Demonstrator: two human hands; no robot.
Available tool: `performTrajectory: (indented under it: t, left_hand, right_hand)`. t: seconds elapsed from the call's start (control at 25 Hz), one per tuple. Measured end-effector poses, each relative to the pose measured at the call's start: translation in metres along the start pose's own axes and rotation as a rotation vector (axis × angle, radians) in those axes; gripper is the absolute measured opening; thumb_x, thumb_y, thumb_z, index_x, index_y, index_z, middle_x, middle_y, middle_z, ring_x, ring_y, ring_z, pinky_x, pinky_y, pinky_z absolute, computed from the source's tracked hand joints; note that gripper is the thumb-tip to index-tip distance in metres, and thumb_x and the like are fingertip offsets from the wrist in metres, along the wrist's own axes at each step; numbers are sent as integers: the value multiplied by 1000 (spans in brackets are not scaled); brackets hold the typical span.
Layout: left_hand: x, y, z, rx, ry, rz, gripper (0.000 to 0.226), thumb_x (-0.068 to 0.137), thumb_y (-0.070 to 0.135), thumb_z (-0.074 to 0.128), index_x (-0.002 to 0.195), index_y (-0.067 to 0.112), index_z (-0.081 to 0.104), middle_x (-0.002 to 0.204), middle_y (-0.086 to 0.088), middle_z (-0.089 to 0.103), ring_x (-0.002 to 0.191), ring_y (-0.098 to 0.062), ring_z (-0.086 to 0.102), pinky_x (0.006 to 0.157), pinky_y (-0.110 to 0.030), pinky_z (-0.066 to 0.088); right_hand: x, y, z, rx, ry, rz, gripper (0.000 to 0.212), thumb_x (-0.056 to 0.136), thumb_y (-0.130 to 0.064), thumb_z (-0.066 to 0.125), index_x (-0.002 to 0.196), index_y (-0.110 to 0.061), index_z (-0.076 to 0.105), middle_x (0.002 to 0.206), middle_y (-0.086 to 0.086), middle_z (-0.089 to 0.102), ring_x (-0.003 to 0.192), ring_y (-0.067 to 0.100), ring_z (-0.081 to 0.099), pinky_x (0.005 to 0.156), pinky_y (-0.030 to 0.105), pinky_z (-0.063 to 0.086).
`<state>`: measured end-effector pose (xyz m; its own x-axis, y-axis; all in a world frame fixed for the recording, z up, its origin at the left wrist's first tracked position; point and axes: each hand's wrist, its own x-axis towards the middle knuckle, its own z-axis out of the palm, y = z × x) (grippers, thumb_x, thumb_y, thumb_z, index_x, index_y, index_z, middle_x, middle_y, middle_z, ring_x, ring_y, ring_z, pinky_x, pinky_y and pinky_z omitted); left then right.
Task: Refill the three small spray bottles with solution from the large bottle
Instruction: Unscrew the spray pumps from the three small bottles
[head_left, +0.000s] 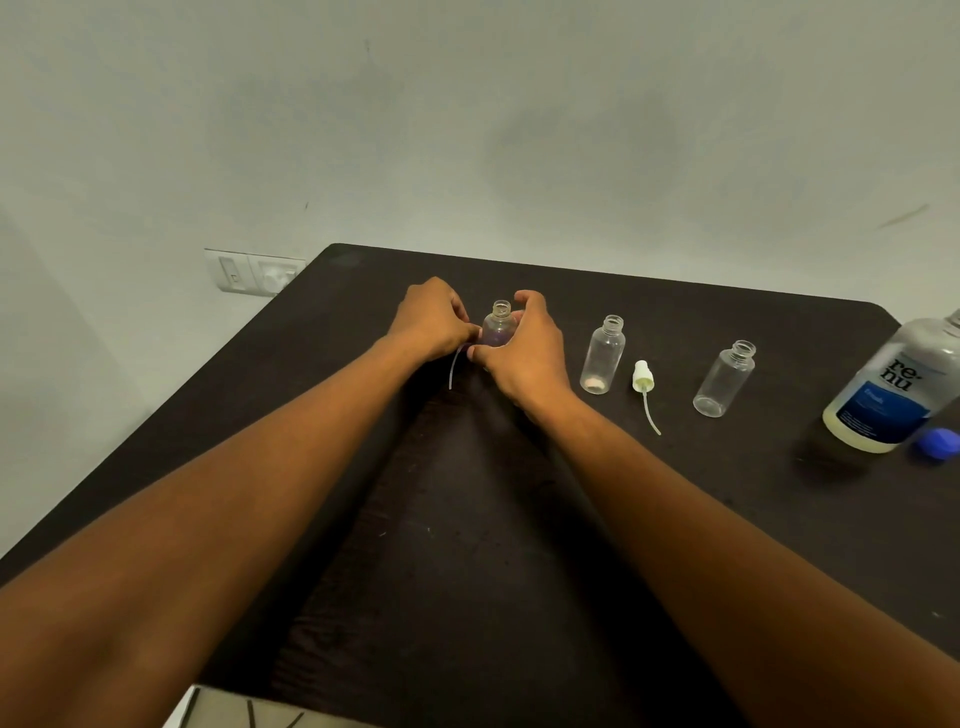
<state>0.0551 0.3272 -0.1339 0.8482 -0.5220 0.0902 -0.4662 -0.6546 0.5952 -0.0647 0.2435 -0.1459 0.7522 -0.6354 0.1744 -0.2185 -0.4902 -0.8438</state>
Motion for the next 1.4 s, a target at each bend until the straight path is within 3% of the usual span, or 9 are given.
performTrajectory:
  t: [0.16, 0.48, 0.72, 0.84, 1.0, 1.16, 1.24, 1.4]
  left_hand:
    - [0, -2, 1, -3, 7, -8, 21, 84, 30, 83, 94, 11, 80, 93, -6, 76, 87, -15, 70, 80, -33, 59]
    - [-6, -6, 1, -37, 54, 10, 25, 90, 35, 76, 92, 10, 81, 90, -6, 76, 85, -16, 70, 79, -34, 59]
    - [-16, -10, -5, -94, 95, -22, 31, 93, 40, 72, 85, 11, 78, 81, -7, 75, 78, -18, 71, 71, -31, 56]
    - [-30, -13, -12, -131, 126, -17, 32, 95, 42, 68, 97, 12, 77, 92, -5, 75, 83, -19, 70, 80, -34, 57]
    - [-60, -13, -23, -127, 166, 11, 38, 97, 42, 65, 117, 11, 72, 111, -6, 73, 101, -19, 67, 86, -32, 52]
    - [-97, -5, -31, -89, 213, 83, 44, 99, 41, 62, 133, 13, 63, 128, -8, 67, 115, -22, 64, 101, -40, 53]
    - [-116, 3, -36, -90, 215, 121, 47, 100, 42, 61, 138, 16, 59, 134, -8, 64, 119, -22, 62, 103, -42, 53]
    - [-150, 22, -39, -131, 221, 213, 47, 99, 43, 61, 140, 19, 56, 135, -5, 63, 118, -18, 62, 101, -37, 53]
  right_hand:
    - [-2, -3, -5, -10, 1, -17, 98, 71, -20, 92, 152, -14, 35, 143, 9, 53, 128, 23, 55, 107, 38, 48]
    - [-6, -2, -8, 23, 0, -44, 93, 76, -25, 89, 152, -17, 35, 140, 5, 53, 123, 18, 56, 98, 28, 47]
    - [-14, 0, -9, 34, 14, -57, 89, 82, -32, 83, 153, -15, 34, 146, 5, 51, 122, 13, 53, 92, 23, 41]
    - [-26, -3, -14, 21, 33, -79, 85, 86, -37, 78, 154, -15, 34, 148, 5, 49, 114, 4, 47, 95, 22, 39]
    - [-47, -6, -29, -8, 39, -116, 84, 88, -41, 74, 155, -16, 32, 154, 7, 44, 137, 18, 46, 101, 24, 37]
    - [-75, -5, -50, -62, 39, -149, 84, 89, -42, 73, 157, -17, 30, 156, 5, 41, 139, 20, 46, 104, 27, 39]
    - [-92, -5, -63, -87, 38, -163, 84, 90, -45, 72, 157, -18, 28, 158, 4, 40, 137, 21, 48, 104, 32, 43]
    - [-122, -2, -90, -160, 59, -220, 83, 91, -44, 70, 158, -17, 29, 157, 4, 41, 138, 19, 46, 101, 28, 39]
